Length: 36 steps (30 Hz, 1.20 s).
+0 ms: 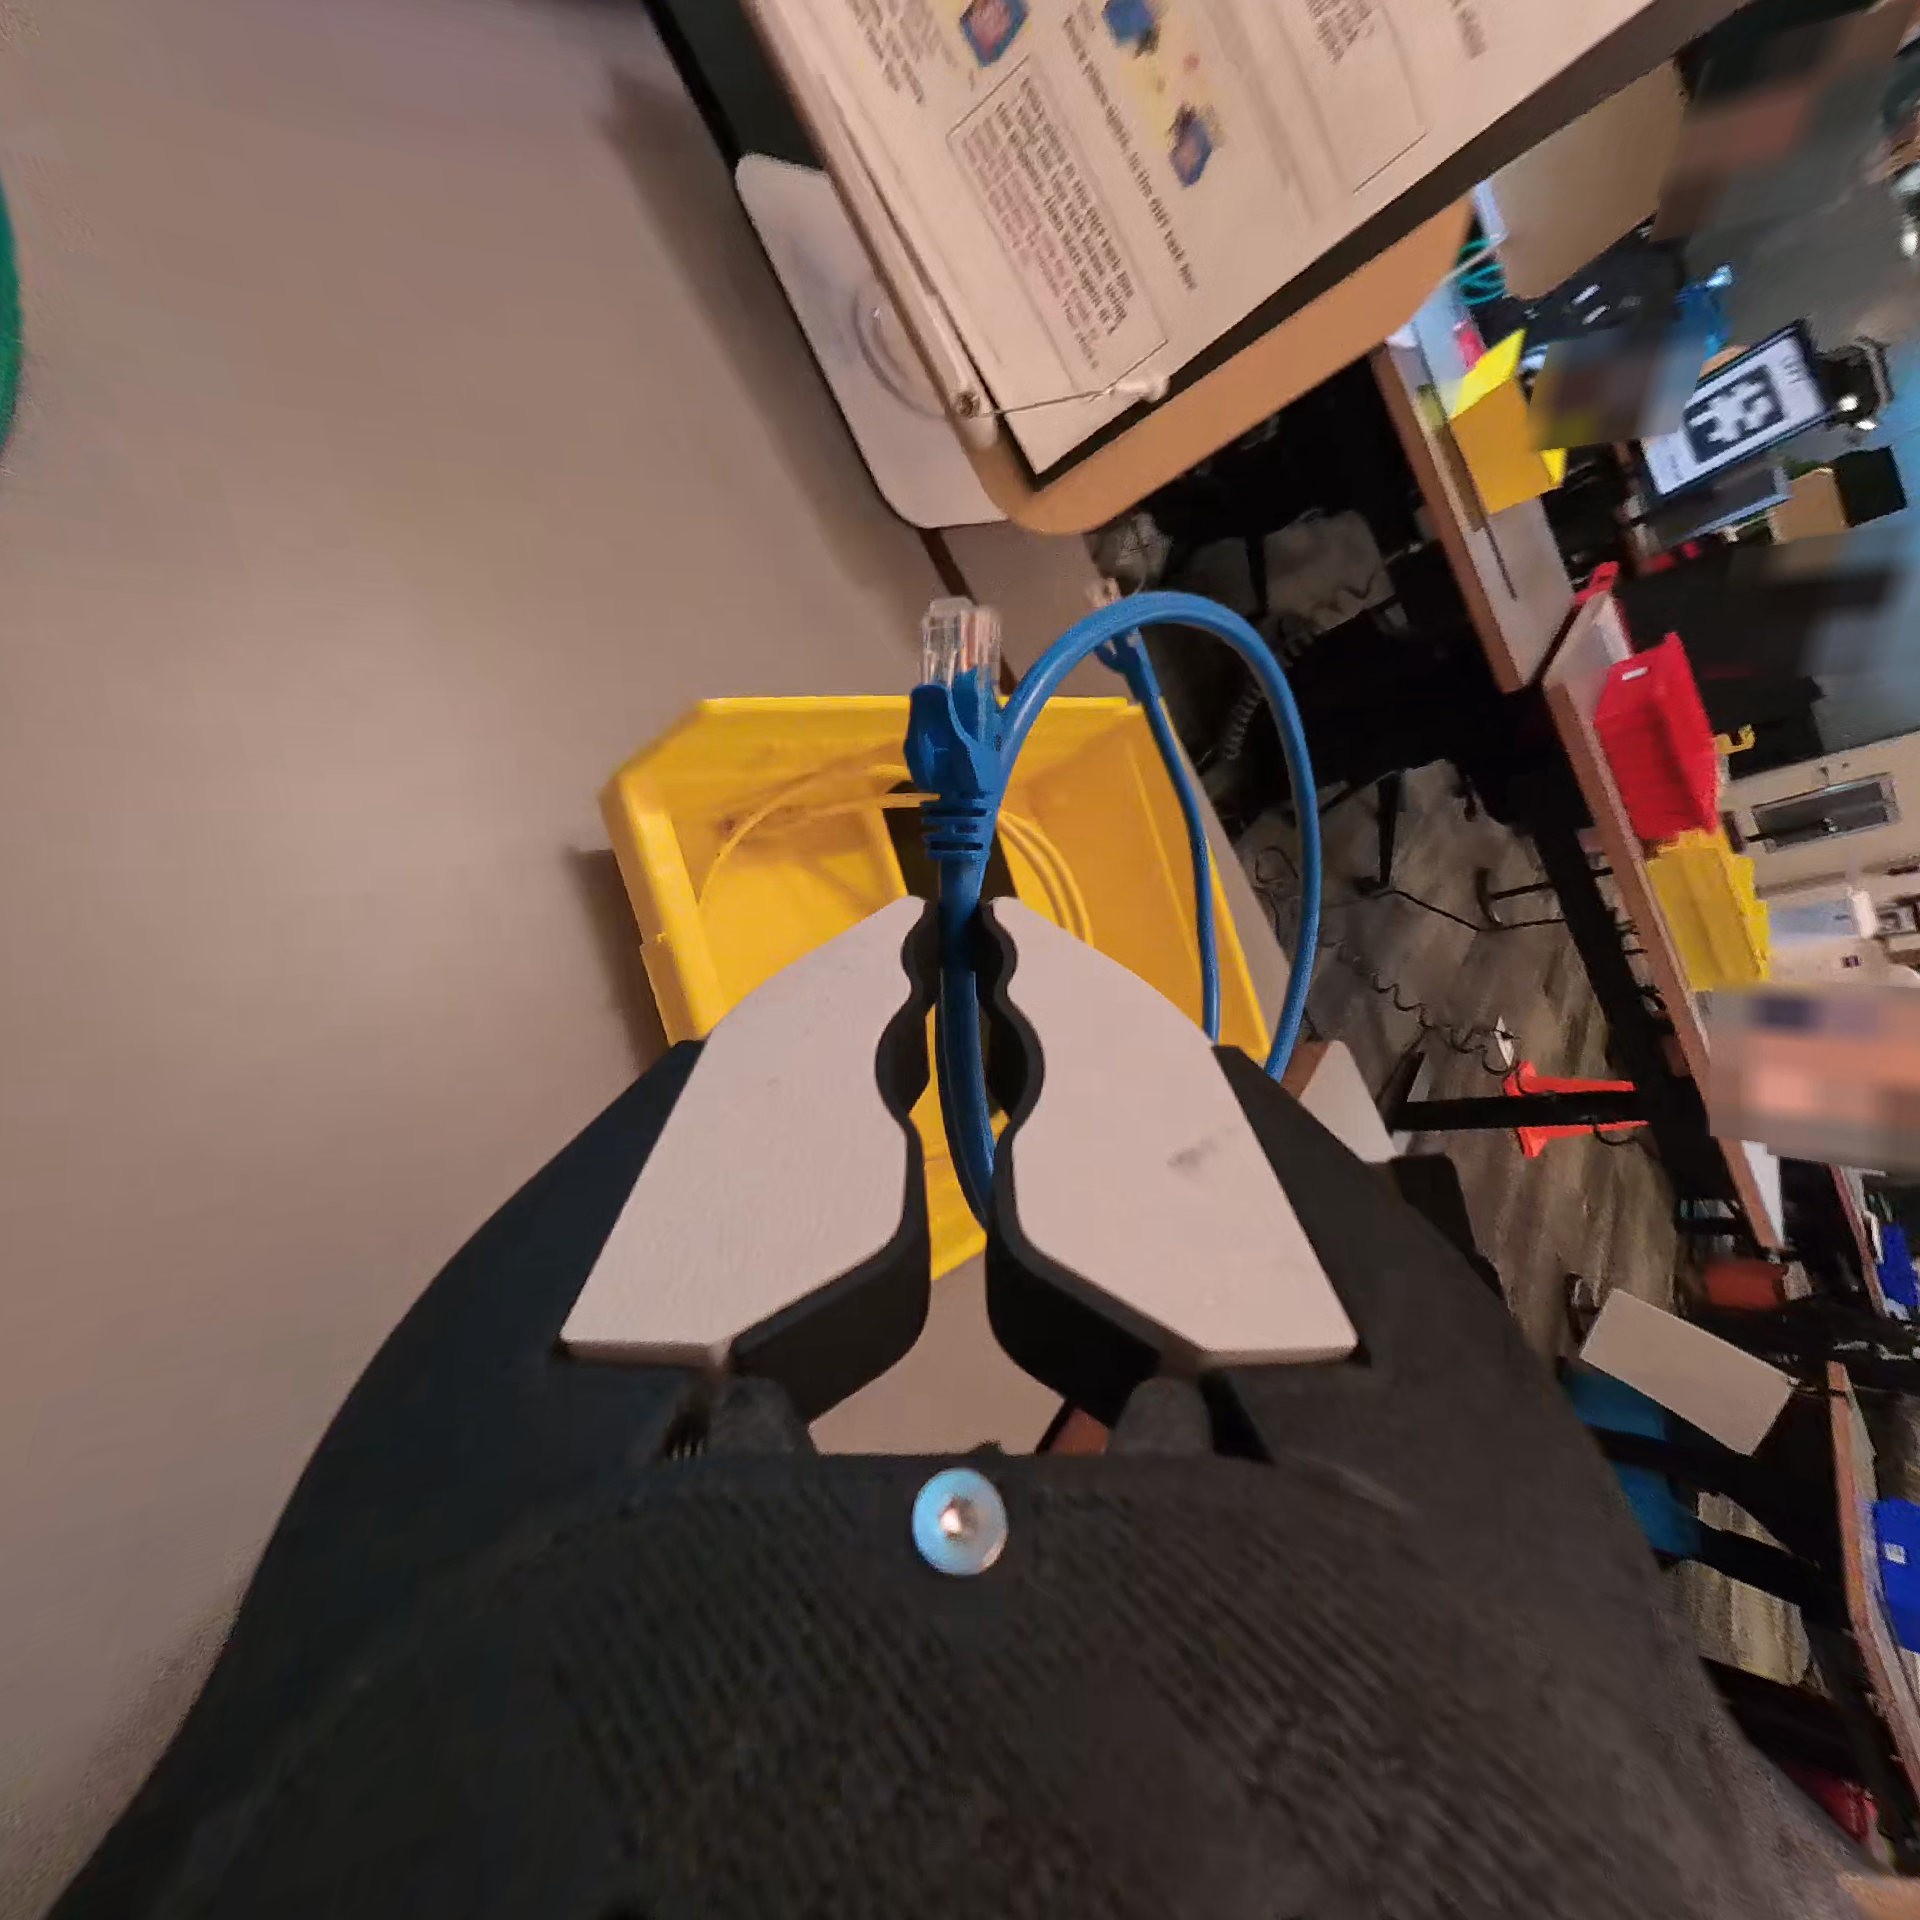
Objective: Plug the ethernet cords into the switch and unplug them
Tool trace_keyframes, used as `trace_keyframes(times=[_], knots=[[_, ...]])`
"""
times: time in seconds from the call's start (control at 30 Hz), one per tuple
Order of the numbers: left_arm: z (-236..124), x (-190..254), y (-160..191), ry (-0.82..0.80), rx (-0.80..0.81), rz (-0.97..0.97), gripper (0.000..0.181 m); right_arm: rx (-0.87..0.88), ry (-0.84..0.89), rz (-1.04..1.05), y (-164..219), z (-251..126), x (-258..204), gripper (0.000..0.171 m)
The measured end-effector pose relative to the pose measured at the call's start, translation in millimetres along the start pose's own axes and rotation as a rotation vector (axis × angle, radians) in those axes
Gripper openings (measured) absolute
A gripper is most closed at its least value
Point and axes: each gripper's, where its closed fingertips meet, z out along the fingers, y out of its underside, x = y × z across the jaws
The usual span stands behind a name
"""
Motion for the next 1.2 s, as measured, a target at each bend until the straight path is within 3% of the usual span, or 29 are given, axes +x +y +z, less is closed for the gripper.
trace_keyframes(times=[0.27,0.47,0.67,0.73,0.83,0.97,1.07,1.13,1.2], knots=[[-7,-10,7,0.002,0.000,-0.055,0.121,-0.039,0.258,0.011,39,88,-10,0.006],[-10,-14,13,0.000,-0.006,-0.073,0.121,-0.092,0.082,0.071,69,132,-67,0.006],[-10,-18,18,0.003,-0.003,-0.106,0.121,-0.149,-0.062,0.306,75,153,-68,0.008],[-10,-18,18,0.003,-0.004,-0.111,0.121,-0.183,-0.178,0.361,75,159,-78,0.026],[-9,-20,21,-0.004,-0.011,-0.113,0.121,-0.244,-0.201,0.369,78,163,-77,0.041],[-9,-23,26,-0.015,-0.015,-0.117,0.121,-0.155,-0.141,0.441,55,148,-65,0.068],[-9,-25,31,-0.015,-0.021,-0.109,0.121,-0.022,-0.148,0.582,14,114,-77,0.082],[-8,-23,35,0.000,-0.021,-0.107,0.121,0.157,-0.295,0.729,-38,87,-113,0.075],[-6,-19,39,0.034,-0.018,-0.104,0.121,0.368,-0.556,0.817,-96,56,-163,0.064]])
